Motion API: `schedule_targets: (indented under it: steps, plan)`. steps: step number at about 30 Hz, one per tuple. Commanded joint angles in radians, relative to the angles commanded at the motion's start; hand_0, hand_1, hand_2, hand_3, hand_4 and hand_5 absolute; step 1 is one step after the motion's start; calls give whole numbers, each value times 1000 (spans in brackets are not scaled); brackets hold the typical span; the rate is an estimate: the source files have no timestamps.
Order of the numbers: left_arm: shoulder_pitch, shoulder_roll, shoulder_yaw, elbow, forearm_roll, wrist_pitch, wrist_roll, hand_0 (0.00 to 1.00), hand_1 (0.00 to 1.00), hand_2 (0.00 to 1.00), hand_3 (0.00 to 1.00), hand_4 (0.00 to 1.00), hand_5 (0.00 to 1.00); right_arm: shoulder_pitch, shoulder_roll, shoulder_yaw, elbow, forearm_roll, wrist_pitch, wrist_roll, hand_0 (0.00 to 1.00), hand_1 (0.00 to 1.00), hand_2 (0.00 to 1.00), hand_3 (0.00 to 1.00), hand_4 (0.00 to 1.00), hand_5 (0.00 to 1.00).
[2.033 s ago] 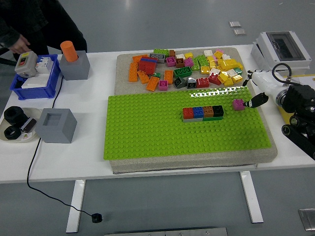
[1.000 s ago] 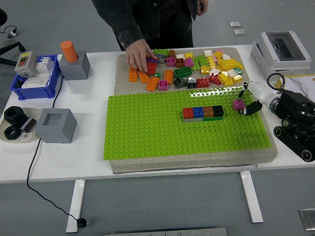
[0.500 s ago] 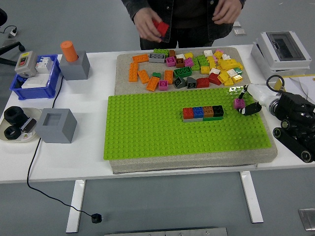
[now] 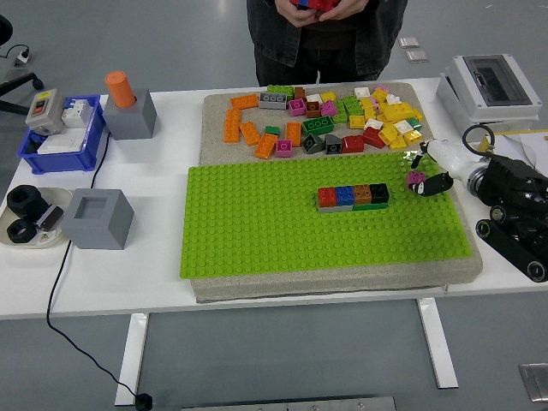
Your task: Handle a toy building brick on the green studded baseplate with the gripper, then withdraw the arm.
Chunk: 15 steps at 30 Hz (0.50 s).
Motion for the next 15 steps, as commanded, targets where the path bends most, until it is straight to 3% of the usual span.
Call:
schedule_targets:
  steps: [6, 7, 12, 13, 15]
  plan:
    - [-1, -1, 0, 0, 0, 1, -1, 648, 648, 646, 679, 630, 276, -2, 0, 2, 3, -11, 3, -4, 923, 951, 926, 582, 704, 257]
    - [-1, -1, 0, 0, 1, 1, -1, 648, 648, 646, 678, 628, 276, -3, 0, 2, 2, -11, 4, -4, 925, 955, 934, 625, 746, 232]
    - [0, -1, 2, 0, 0, 1, -1, 648, 648, 646, 678, 628, 276, -5, -3, 2, -1, -6, 4, -4, 925, 955, 934, 625, 746, 232]
    - [0, -1, 2, 0, 0, 1, -1, 648, 648, 646, 679, 629, 275, -5, -3, 3, -1, -4, 4, -4, 927, 957, 940, 663, 855, 254]
    - [0, -1, 2, 0, 2, 1, -1, 648, 648, 646, 679, 629, 275, -6, -3, 3, -2, -2, 4, -4, 927, 957, 940, 663, 855, 254]
